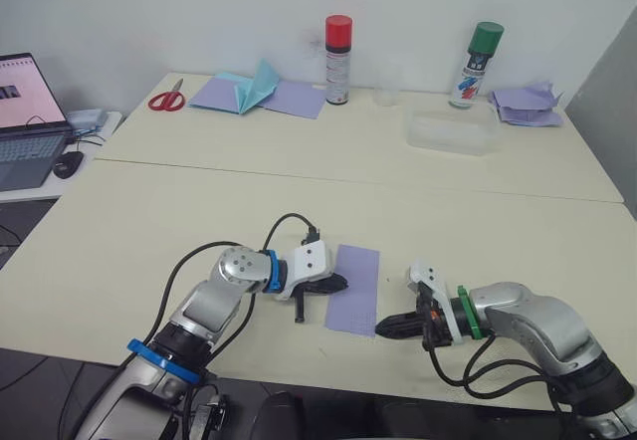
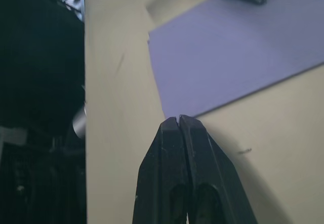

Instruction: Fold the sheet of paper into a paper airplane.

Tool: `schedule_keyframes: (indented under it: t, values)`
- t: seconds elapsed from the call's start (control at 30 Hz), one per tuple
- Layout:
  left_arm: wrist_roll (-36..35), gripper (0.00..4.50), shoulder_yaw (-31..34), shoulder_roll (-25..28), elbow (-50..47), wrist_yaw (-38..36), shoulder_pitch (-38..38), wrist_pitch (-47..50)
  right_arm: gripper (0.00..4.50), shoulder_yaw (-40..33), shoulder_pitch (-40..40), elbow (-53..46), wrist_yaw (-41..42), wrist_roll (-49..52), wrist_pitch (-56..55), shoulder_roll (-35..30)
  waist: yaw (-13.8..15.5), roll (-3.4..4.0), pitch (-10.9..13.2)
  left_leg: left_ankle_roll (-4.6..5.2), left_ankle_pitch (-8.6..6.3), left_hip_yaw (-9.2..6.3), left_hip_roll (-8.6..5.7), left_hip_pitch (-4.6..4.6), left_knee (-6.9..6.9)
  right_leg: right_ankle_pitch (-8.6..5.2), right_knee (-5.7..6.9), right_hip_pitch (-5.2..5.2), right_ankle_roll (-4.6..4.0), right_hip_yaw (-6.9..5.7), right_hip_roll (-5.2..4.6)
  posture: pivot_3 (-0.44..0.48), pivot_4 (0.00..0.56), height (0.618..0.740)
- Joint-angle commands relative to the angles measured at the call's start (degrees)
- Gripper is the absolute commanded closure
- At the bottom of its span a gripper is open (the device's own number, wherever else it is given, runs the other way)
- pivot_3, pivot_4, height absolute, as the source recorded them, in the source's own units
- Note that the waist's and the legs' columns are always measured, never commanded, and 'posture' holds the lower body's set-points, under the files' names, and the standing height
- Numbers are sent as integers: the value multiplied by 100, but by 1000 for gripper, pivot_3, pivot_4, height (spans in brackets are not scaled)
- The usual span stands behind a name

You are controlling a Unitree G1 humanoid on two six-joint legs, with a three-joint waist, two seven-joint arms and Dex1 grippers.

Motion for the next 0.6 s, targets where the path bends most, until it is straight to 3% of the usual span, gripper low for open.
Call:
schedule_keyframes:
  t: [0.03, 0.13, 0.23, 0.4, 0.6]
  values:
    - [408, 4500, -271, 6, 424, 119, 175, 146, 4477, -741, -223, -298, -577, 254, -103, 345, -2, 0, 0, 0, 0, -1, 1, 0, 0, 0, 0, 0, 0, -1, 0, 0, 150, 740]
    - [373, 4500, -229, -11, 432, 141, 184, 148, 4477, -827, -306, -219, -1226, -34, -265, 768, 0, 0, -1, 0, 0, -1, 2, 0, -1, 0, 0, -1, 0, -1, 1, 0, 150, 740]
    - [285, 4500, -146, -10, 366, 146, 212, 223, 4477, -428, -252, -27, -1643, -593, -669, 1006, 2, 0, -1, -1, 0, -1, 1, -1, -1, 0, 0, -3, 0, -1, 0, 0, 150, 740]
    - [147, 4500, 7, 17, 267, 93, 247, 296, 4477, 362, -99, 134, -1685, -1247, -951, 888, -11, 2, 1, -2, 1, 5, 2, -3, -3, 0, 1, -9, 0, 2, 0, 0, 150, 740]
    - [-535, 4500, 751, 123, -133, 98, 304, 761, 4477, 539, -34, 353, -1732, -1502, -1011, 855, -40, 4, 0, -2, 1, 6, 13, -1, -4, 0, 2, -11, 0, -2, 5, 0, 150, 740]
